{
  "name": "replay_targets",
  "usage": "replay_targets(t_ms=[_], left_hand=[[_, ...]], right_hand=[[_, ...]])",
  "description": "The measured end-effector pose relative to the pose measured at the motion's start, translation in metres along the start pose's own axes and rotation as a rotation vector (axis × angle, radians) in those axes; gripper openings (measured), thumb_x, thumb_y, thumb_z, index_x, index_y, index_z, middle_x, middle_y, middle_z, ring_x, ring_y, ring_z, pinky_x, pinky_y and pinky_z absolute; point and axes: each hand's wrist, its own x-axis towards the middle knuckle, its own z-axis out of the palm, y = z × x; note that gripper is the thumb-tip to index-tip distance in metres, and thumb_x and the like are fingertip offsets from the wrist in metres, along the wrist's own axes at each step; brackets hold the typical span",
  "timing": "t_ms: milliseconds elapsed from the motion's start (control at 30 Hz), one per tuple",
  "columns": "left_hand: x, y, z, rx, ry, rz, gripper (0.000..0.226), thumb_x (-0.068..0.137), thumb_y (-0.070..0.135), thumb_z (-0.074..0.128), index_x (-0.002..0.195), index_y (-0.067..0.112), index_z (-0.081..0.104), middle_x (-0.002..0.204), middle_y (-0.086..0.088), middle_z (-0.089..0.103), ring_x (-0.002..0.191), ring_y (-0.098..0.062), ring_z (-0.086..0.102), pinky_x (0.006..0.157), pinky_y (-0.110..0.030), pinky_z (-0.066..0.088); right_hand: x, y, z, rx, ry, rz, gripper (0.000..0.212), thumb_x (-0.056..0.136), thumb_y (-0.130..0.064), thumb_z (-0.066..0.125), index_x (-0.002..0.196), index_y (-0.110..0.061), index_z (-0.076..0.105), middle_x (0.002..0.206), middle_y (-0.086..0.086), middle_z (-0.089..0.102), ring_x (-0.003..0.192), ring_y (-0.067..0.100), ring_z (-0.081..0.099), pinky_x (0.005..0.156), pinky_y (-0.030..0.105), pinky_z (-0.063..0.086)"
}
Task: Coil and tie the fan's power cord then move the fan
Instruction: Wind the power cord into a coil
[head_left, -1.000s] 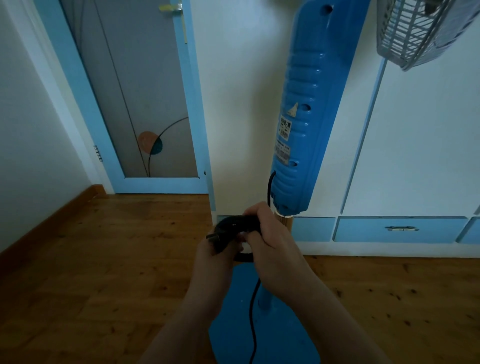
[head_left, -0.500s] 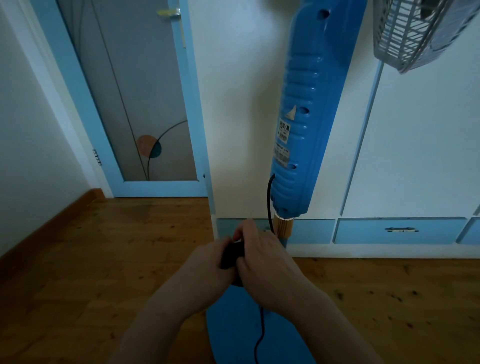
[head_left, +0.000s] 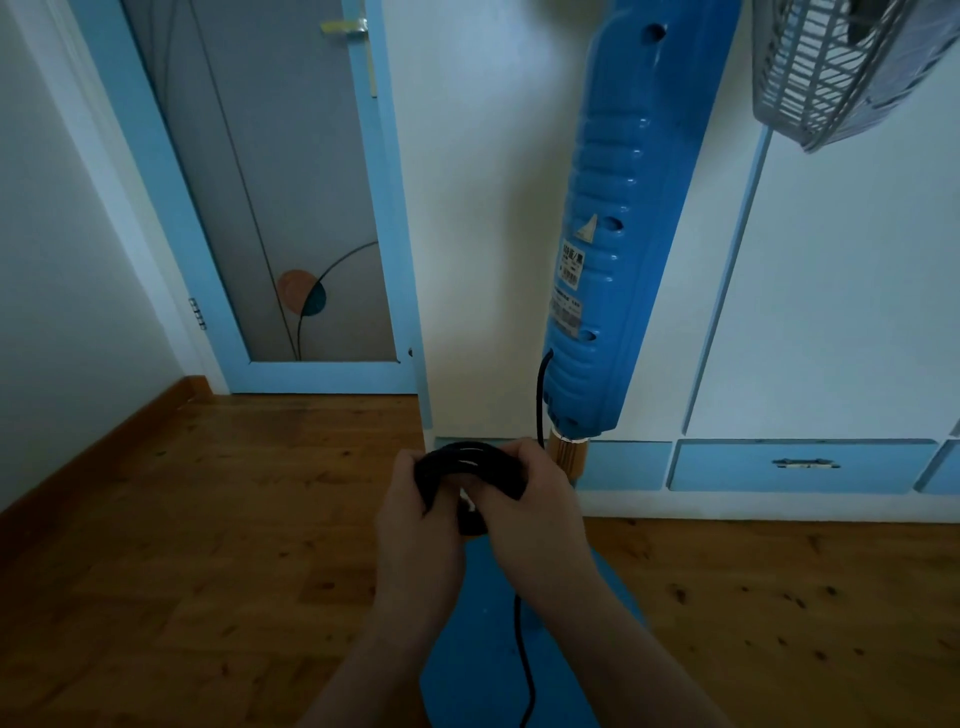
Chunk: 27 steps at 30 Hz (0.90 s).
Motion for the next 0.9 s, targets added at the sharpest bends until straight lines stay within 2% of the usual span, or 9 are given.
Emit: replay_targets(t_ms=[133, 200, 300, 367, 533, 633, 733, 800, 900], left_hand=[[0.002, -0.001, -0.002, -0.199, -0.283, -0.189, 0.019, 0.099, 0.015, 0.053, 0.106, 0.018, 0.071, 0.092, -0.005, 0.074, 0.079, -0.016, 0.071, 0.061, -0.024, 0.057], [0.003, -0.001, -0.006, -0.155, -0.371, -0.223, 0.016, 0.096, 0.016, 0.058, 0.103, 0.016, 0.072, 0.089, -0.006, 0.074, 0.077, -0.022, 0.070, 0.063, -0.029, 0.058], [0.006, -0.001, -0.012, 0.210, -0.268, 0.009, 0.014, 0.092, 0.011, 0.059, 0.092, 0.021, 0.068, 0.076, 0.008, 0.069, 0.066, -0.010, 0.064, 0.053, -0.016, 0.049], [0.007, -0.001, -0.013, 0.349, -0.283, 0.103, 0.016, 0.095, 0.011, 0.054, 0.096, 0.022, 0.066, 0.077, 0.004, 0.068, 0.066, -0.009, 0.063, 0.052, -0.021, 0.052], [0.005, -0.001, -0.014, 0.307, -0.157, 0.137, 0.021, 0.102, 0.009, 0.047, 0.093, 0.024, 0.059, 0.080, 0.002, 0.066, 0.068, -0.003, 0.065, 0.052, -0.015, 0.052], [0.005, 0.001, -0.011, 0.161, -0.017, 0.097, 0.023, 0.102, 0.009, 0.046, 0.090, 0.022, 0.060, 0.070, 0.004, 0.065, 0.065, 0.000, 0.065, 0.048, -0.010, 0.047], [0.005, 0.000, -0.008, 0.033, -0.001, -0.008, 0.022, 0.103, 0.019, 0.047, 0.089, 0.017, 0.064, 0.073, 0.003, 0.068, 0.067, -0.014, 0.067, 0.054, -0.022, 0.055], [0.008, -0.003, -0.008, 0.011, -0.036, -0.101, 0.024, 0.102, 0.023, 0.049, 0.087, 0.014, 0.066, 0.075, -0.004, 0.069, 0.073, -0.028, 0.068, 0.063, -0.038, 0.060], [0.012, -0.006, -0.014, 0.250, -0.092, -0.063, 0.008, 0.096, 0.020, 0.060, 0.090, 0.024, 0.063, 0.078, 0.006, 0.068, 0.075, -0.007, 0.066, 0.059, -0.021, 0.052]], right_hand=[[0.002, -0.008, -0.016, -0.065, -0.114, -0.094, 0.026, 0.094, -0.011, 0.057, 0.098, -0.035, 0.049, 0.087, -0.011, 0.066, 0.082, -0.004, 0.064, 0.060, 0.013, 0.053], [0.003, -0.008, -0.023, -0.203, -0.181, -0.142, 0.034, 0.094, -0.008, 0.052, 0.104, -0.038, 0.040, 0.087, -0.009, 0.065, 0.078, -0.001, 0.065, 0.056, 0.017, 0.054], [0.004, -0.005, -0.025, -0.401, -0.252, -0.209, 0.033, 0.096, -0.011, 0.047, 0.107, -0.038, 0.033, 0.080, -0.006, 0.062, 0.067, 0.006, 0.061, 0.053, 0.024, 0.052], [0.006, -0.004, -0.025, -0.383, -0.284, -0.197, 0.032, 0.096, -0.011, 0.047, 0.108, -0.037, 0.035, 0.081, -0.006, 0.062, 0.067, 0.003, 0.060, 0.052, 0.021, 0.049], [0.008, 0.001, -0.023, -0.276, -0.175, -0.231, 0.022, 0.093, -0.014, 0.062, 0.104, -0.032, 0.055, 0.084, -0.013, 0.064, 0.076, -0.001, 0.063, 0.059, 0.013, 0.049], [0.008, 0.008, -0.018, -0.297, -0.036, -0.190, 0.003, 0.093, -0.023, 0.063, 0.095, -0.022, 0.062, 0.085, -0.007, 0.065, 0.077, 0.007, 0.061, 0.065, 0.024, 0.052], [0.005, 0.009, -0.012, -0.277, -0.064, -0.100, 0.012, 0.099, -0.032, 0.054, 0.095, -0.023, 0.060, 0.081, -0.006, 0.065, 0.073, 0.008, 0.061, 0.068, 0.035, 0.055], [0.006, 0.009, -0.014, -0.422, -0.086, -0.151, 0.015, 0.102, -0.033, 0.047, 0.094, -0.022, 0.053, 0.077, -0.007, 0.059, 0.067, 0.009, 0.057, 0.062, 0.035, 0.051], [0.008, 0.012, -0.023, -0.769, -0.134, -0.236, 0.015, 0.102, -0.035, 0.040, 0.091, -0.027, 0.037, 0.070, -0.012, 0.045, 0.057, 0.004, 0.043, 0.051, 0.028, 0.035]])
